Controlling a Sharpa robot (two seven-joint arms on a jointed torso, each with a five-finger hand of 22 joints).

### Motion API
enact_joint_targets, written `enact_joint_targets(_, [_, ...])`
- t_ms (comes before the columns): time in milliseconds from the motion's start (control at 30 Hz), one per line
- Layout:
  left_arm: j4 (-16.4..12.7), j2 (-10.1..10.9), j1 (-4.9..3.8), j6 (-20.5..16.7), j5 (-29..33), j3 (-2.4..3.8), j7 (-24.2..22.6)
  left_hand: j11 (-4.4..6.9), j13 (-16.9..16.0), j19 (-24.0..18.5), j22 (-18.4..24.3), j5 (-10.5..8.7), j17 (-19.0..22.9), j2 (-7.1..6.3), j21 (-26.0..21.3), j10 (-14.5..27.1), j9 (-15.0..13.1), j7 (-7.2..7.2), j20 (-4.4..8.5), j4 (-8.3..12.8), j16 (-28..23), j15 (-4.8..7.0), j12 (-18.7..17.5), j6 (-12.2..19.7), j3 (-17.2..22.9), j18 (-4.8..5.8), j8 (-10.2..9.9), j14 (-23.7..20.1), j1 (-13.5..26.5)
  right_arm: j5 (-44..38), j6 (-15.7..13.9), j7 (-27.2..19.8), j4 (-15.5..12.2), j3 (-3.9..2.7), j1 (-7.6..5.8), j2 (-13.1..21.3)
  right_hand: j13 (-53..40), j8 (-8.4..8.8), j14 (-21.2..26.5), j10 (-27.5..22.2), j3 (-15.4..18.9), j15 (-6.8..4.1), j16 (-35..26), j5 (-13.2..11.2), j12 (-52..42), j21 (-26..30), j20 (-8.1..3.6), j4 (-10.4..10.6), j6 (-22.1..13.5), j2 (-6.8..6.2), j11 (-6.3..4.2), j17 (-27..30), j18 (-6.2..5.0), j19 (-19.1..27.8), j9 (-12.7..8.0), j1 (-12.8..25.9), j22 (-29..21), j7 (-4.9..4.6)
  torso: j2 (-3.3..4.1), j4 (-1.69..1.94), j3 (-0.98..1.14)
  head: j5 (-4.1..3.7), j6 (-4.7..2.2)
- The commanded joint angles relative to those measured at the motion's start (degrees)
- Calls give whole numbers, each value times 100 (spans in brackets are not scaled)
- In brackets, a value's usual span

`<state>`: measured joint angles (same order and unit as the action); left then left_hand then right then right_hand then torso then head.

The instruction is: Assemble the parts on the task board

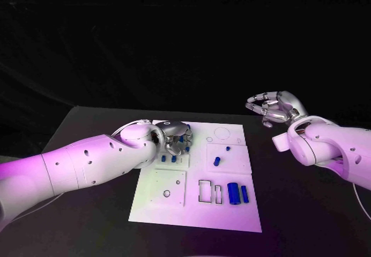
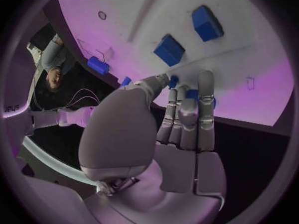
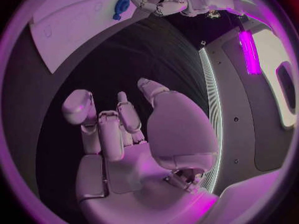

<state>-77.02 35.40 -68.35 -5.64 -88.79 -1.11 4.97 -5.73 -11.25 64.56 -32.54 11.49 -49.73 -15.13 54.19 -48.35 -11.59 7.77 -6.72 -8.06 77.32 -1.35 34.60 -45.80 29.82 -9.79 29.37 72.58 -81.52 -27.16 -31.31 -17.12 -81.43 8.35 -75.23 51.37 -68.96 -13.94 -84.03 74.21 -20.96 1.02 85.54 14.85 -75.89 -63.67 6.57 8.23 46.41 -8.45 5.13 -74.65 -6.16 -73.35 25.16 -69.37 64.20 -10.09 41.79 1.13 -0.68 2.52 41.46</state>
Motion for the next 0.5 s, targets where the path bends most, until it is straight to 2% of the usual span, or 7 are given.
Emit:
enact_joint_targets(33, [48, -50, 1, 239, -96, 5, 114, 9, 25, -16, -22, -6, -14, -10, 45, -70, 20, 4, -1, 14, 46, -6, -31, -64, 68, -78, -49, 49, -71, -13, 36, -56, -4, 0, 5, -7, 8, -31, -250, -4, -6, -41, -35, 27, 36, 21, 4, 33, -32, 3, -20, 5, -60, 54, -10, 34, -5, 23, 5, -3, -3, -1, 6])
enact_joint_targets(400, [126, -112, 3, 163, -95, 5, 63, 25, 116, 21, -180, -14, -50, 19, 203, -212, 82, 35, 3, 41, 132, 10, -51, -104, 222, -60, -190, 115, -86, -13, 40, -56, -4, 0, 6, -10, 8, -31, -250, -4, -6, -41, -35, 27, 36, 21, 4, 33, -32, 3, -20, 5, -60, 54, -10, 34, -5, 23, -2, 2, -4, -9, 17])
enact_joint_targets(500, [119, -117, 3, 175, -89, 5, 34, 62, 140, 91, -341, -17, -151, 42, 326, -333, 89, 18, 8, 48, 192, 38, -38, -179, 275, -37, -211, 192, -81, -13, 41, -55, -3, 0, 7, -12, 8, -31, -250, -4, -6, -41, -35, 27, 36, 21, 4, 33, -32, 3, -20, 5, -60, 54, -10, 34, -5, 23, -3, 5, -3, -9, 24])
